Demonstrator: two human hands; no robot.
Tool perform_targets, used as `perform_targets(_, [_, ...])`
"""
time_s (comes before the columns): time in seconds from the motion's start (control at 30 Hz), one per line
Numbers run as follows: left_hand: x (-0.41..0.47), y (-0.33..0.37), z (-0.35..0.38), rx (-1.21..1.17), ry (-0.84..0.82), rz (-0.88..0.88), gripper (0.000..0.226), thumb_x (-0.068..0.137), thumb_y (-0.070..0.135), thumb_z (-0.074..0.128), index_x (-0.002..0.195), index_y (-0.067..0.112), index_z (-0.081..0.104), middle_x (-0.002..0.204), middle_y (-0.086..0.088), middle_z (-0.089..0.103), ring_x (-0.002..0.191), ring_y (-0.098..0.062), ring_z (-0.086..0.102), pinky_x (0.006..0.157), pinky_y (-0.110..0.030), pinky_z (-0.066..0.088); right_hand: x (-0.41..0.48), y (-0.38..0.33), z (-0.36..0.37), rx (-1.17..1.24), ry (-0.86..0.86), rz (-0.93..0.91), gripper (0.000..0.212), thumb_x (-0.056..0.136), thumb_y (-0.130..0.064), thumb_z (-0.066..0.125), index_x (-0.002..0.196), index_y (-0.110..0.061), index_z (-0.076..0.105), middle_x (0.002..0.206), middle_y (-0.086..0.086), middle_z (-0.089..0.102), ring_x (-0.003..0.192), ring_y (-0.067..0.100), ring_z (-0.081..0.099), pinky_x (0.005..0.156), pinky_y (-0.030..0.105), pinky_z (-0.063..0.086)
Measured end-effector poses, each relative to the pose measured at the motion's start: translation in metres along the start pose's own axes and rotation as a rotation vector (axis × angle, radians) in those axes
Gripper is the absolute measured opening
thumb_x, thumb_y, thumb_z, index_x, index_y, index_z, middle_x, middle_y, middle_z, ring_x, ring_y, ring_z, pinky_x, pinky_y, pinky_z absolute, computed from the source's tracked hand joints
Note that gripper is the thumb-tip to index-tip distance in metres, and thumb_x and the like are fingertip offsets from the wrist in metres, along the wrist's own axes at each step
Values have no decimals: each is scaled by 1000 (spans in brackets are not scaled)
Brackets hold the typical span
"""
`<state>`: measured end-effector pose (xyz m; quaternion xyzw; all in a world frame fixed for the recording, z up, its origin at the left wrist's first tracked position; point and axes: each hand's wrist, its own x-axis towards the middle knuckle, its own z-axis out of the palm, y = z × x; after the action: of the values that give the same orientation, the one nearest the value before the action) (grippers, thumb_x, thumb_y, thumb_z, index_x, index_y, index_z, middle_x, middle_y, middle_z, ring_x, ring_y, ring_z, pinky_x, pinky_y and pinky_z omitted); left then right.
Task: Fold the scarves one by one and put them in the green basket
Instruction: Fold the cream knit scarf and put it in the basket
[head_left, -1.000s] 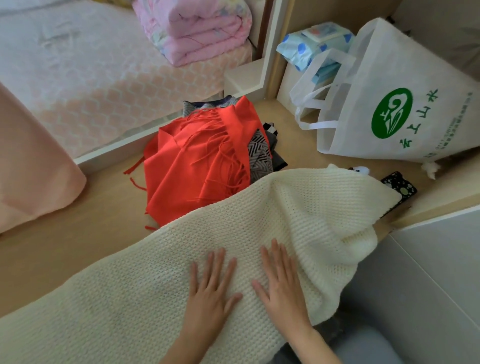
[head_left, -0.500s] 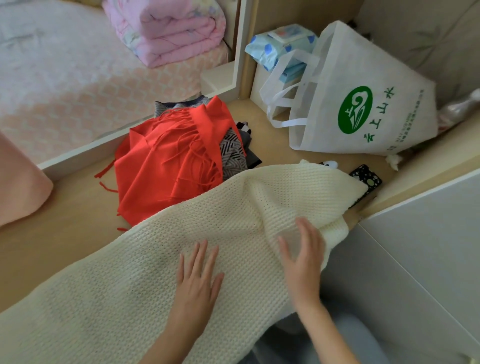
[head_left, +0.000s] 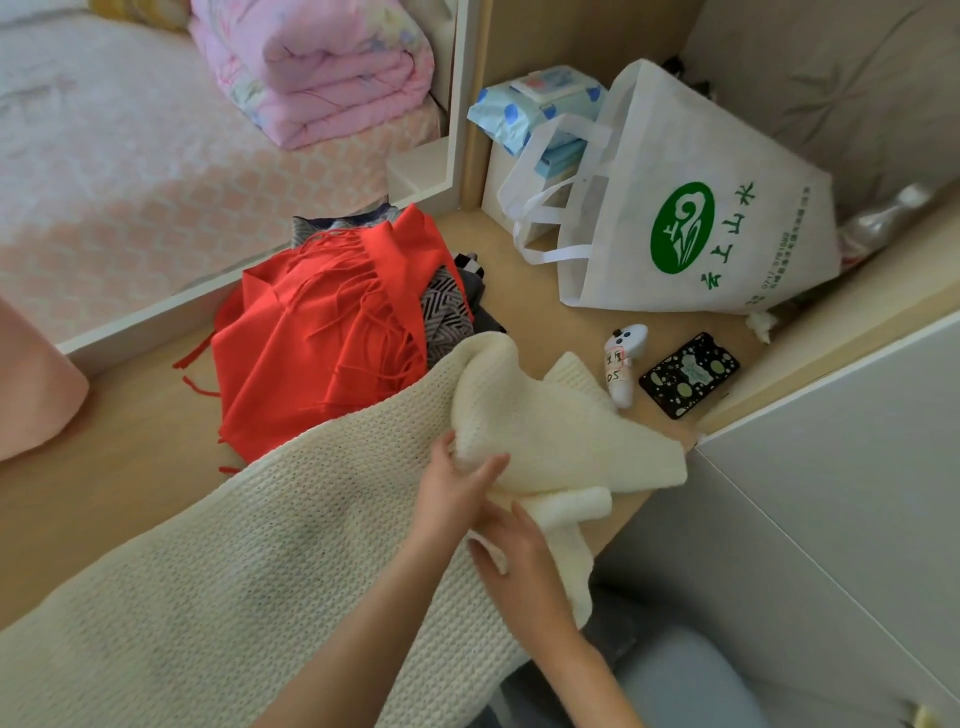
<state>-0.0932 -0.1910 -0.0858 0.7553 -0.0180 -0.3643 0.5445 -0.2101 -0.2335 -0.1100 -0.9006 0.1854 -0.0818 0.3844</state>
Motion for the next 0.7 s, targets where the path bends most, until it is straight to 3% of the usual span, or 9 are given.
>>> perform_targets(0.07, [7,-10,-1,76,77,35,55,88,16,67,138,12,43,120,-1,57,113,-20,56,88,-27,43,-8,0,-6,89,193,74,31,94,-15,55,122,-27,61,133,-22,51,128,-10,38,113,24,27])
perform_targets(0.17, [7,-22,-9,30,129,43,33,95,15,55,128,12,53,112,3,60,109,-19,56,90,-31,43,-7,17,-37,281,552,471,42,89,-28,63,129,-22,53,134,-17,49,130,0,39,110,27,33])
perform_targets(0.23, [5,-26,-13,39,134,55,25,97,17,52,121,14,56,106,5,61,103,-18,58,92,-40,49,1,34,-53,447,540,767,72,79,-46,69,140,-19,41,139,-5,45,132,14,39,111,39,34])
perform_targets(0.3, [4,-29,-14,29,134,63,24,97,18,52,121,14,56,101,10,60,95,-13,58,91,-45,51,7,43,-55,611,475,881,77,76,-44,74,140,-17,41,136,-2,47,127,17,44,109,42,37])
perform_targets(0.4, [3,-28,-14,50,136,85,25,96,20,54,120,16,55,106,8,61,98,-11,57,93,-42,50,8,35,-51,726,592,854,51,84,-12,71,131,-14,53,128,1,57,117,15,54,101,33,43])
perform_targets(0.5, [-1,-28,-13,183,147,173,46,94,16,57,138,14,44,131,2,51,114,-12,48,100,-29,40,4,12,-55,649,714,680,36,87,-8,66,121,-16,63,116,-7,64,108,3,59,96,26,48])
perform_targets(0.57, [-3,-24,-12,374,234,366,55,91,12,61,142,13,40,137,-3,42,125,-18,41,106,-31,33,4,-8,-56,621,677,559,32,88,-10,64,119,-20,65,114,-17,63,106,-8,57,89,10,46])
perform_targets(0.63, [0,-18,-10,516,260,642,53,89,18,64,138,16,46,138,-6,45,127,-22,40,108,-35,31,4,-24,-53,610,557,466,29,89,-8,62,115,-23,66,112,-20,63,107,-13,54,84,2,41])
perform_targets(0.7, [5,-5,-4,523,102,744,51,91,34,60,139,22,47,138,1,49,128,-17,42,106,-30,30,1,-33,-44,602,437,420,29,90,-5,60,112,-23,68,113,-17,64,110,-10,54,86,2,39])
